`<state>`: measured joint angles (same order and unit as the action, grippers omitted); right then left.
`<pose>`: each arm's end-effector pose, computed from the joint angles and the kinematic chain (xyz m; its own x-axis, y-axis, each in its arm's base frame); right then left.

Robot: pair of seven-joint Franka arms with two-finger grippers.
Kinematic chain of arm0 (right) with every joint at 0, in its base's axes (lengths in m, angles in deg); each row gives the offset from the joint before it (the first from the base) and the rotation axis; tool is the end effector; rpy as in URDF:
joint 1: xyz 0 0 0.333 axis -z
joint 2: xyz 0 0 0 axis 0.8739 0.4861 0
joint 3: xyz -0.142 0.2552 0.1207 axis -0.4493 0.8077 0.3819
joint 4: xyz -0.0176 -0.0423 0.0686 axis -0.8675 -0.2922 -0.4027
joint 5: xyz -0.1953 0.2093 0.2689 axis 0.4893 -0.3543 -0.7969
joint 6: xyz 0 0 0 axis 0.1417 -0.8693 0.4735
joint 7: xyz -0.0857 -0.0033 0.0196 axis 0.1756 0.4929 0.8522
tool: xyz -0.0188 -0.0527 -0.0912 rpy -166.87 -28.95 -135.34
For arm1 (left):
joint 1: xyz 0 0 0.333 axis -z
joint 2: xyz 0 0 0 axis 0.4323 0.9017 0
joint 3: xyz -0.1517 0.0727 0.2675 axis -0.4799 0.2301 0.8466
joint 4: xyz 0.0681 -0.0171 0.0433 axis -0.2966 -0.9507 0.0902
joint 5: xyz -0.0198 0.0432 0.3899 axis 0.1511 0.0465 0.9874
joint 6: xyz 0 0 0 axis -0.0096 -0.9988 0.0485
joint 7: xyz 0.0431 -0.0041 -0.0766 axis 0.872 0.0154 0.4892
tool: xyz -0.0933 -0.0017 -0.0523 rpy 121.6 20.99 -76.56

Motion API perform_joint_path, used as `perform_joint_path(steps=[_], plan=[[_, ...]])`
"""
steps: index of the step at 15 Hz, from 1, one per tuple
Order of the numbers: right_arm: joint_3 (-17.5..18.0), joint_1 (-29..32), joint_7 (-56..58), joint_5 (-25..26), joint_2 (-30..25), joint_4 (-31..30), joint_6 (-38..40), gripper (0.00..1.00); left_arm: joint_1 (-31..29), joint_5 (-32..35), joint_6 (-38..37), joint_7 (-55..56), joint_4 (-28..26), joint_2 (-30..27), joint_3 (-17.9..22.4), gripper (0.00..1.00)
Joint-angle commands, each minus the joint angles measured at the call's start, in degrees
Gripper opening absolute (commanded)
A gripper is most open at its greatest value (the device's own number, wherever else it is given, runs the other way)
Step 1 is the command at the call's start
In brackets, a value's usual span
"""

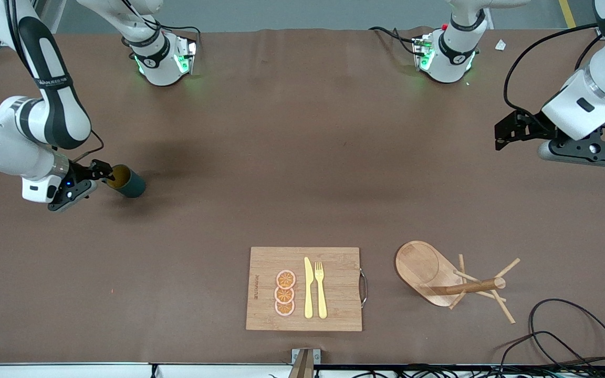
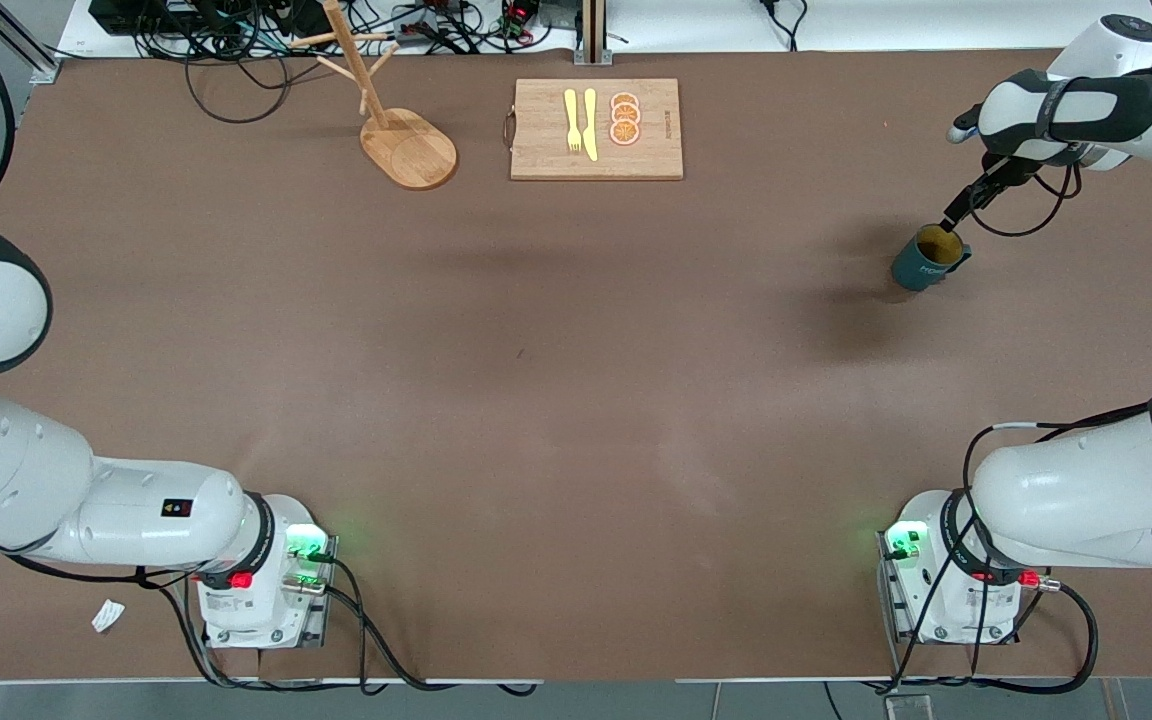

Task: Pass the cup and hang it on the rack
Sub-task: 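Lower the right gripper and grasp the teal mug rim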

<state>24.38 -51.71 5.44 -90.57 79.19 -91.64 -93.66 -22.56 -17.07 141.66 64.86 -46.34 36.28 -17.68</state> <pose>0.5261 -0.0978 0.2742 0.8233 0.5664 -0.0364 0.5609 -0.8218 -0.1008 0.5662 -0.1070 0.6199 0.9886 -0.1506 -0.0013 -0.1505 -0.9885 0.0127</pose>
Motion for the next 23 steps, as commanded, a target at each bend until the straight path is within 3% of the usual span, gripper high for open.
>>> perform_joint_path(steps=[1,4,5,8,9,11,12,16,18,23], plan=[[0.7,0.9,1.4,-1.0,0.9,-1.5,-2.5,0.92,-0.2,1.0,0.8,0.8,-0.2,-0.6,-0.3,1.0],[0.7,0.9,1.5,-1.5,2.9,-1.6,-3.6,0.85,-0.2,1.0,0.8,0.9,-0.2,-0.7,-0.3,1.0],[0.7,0.9,1.5,-1.5,3.0,-1.6,-3.7,0.74,-0.2,1.0,0.8,0.9,-0.2,-0.8,-0.3,1.0],[0.7,0.7,1.4,-1.5,3.0,-1.5,-3.4,0.28,-0.2,1.0,0.8,1.7,-0.2,-0.9,-0.3,1.0],[0.7,0.6,1.4,-1.5,3.0,-1.5,-3.3,0.2,-0.2,1.0,0.8,2.4,-0.2,-0.9,-0.3,1.0],[0.7,0.6,2.5,-1.5,3.0,-1.5,-3.1,0.16,-0.2,0.8,0.8,3.7,0.0,-0.6,-0.3,1.0],[0.7,0.6,1.8,-1.5,3.0,-1.5,-3.0,0.01,-0.2,0.9,0.8,4.1,-0.1,-0.5,-0.3,1.0],[0.9,0.3,-1.6,-1.7,2.2,-0.4,0.1,0.0,-0.3,1.0,0.9,6.1,0.0,-0.3,0.0,1.0],[0.9,-3.2,-9.1,-1.8,0.4,1.6,4.7,0.0,-0.2,1.0,1.3,6.1,0.0,0.0,0.1,1.0],[0.9,-15.1,-30.4,-4.6,-3.7,1.8,7.5,0.0,-0.3,0.9,1.3,6.0,0.2,-0.3,0.2,1.0]])
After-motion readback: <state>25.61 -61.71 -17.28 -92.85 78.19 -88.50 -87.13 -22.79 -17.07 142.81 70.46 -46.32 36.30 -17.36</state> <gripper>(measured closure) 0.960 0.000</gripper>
